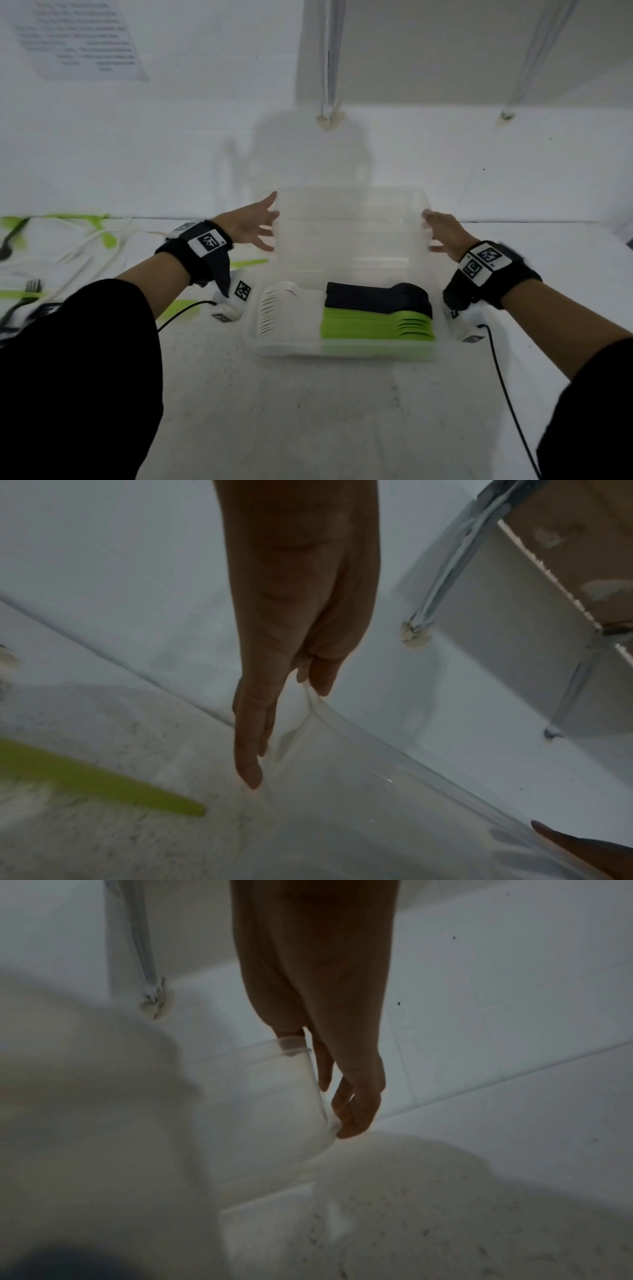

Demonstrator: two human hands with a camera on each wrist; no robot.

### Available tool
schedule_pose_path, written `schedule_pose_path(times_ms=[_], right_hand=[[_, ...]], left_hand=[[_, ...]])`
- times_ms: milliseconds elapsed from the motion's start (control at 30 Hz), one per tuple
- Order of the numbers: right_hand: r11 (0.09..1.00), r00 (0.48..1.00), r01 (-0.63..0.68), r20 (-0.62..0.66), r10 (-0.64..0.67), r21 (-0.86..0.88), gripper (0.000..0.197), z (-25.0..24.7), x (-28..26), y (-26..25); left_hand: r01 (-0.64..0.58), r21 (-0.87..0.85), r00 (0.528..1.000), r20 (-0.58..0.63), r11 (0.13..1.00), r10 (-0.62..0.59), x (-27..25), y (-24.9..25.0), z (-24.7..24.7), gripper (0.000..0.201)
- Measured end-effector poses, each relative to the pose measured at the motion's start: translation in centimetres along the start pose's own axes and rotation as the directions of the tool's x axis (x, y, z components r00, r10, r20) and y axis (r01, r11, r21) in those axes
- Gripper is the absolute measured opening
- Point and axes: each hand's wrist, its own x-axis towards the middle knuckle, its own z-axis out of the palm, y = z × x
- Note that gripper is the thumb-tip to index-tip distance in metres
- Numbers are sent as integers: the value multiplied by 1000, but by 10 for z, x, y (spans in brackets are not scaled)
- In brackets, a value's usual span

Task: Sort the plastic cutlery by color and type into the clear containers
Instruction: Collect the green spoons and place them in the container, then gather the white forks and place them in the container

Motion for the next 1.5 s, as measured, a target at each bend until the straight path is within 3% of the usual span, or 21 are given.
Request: schedule_pose_path(times_ms=[100, 200, 267, 433, 667, 800, 933, 1067, 1300, 1500], right_hand=[[995, 994, 93, -63, -92, 22, 44, -10, -26, -21], [983, 983, 176, -55, -173, 46, 43, -22, -61, -35], [971, 971, 237, -23, -237, 3, 45, -29, -88, -39], [958, 959, 284, 6, -284, -39, 47, -39, -160, -31], [966, 966, 257, 47, -255, -37, 50, -38, -268, 21], [974, 974, 222, 65, -219, -50, 53, -31, -319, 63], [986, 984, 141, 119, -131, -84, 58, -19, -346, 102], [987, 990, 123, 82, -116, -99, 59, -5, -359, 124], [974, 982, 173, -48, -182, -144, 52, 16, -373, 146], [950, 974, 160, -112, -196, -269, 50, 19, -370, 153]], left_hand=[[-103, 55, 995, -6, 993, 104, -25, 16, 4, 43], [-219, 110, 974, -35, 969, 225, -60, 22, 7, 25], [-281, 143, 955, -58, 949, 292, -86, 19, 9, 34], [-303, 176, 949, -30, 937, 313, -159, -13, 17, 17], [-372, 254, 892, -167, 893, 419, -256, -98, 53, 40], [-327, 246, 872, -292, 912, 392, -294, -152, 75, 47], [-289, 216, 870, -346, 932, 350, -317, -201, 87, 47], [-298, 223, 870, -338, 928, 360, -327, -235, 93, 48], [-327, 231, 852, -346, 916, 392, -317, -260, 95, 50], [-330, 183, 870, -322, 926, 374, -316, -261, 91, 50]])
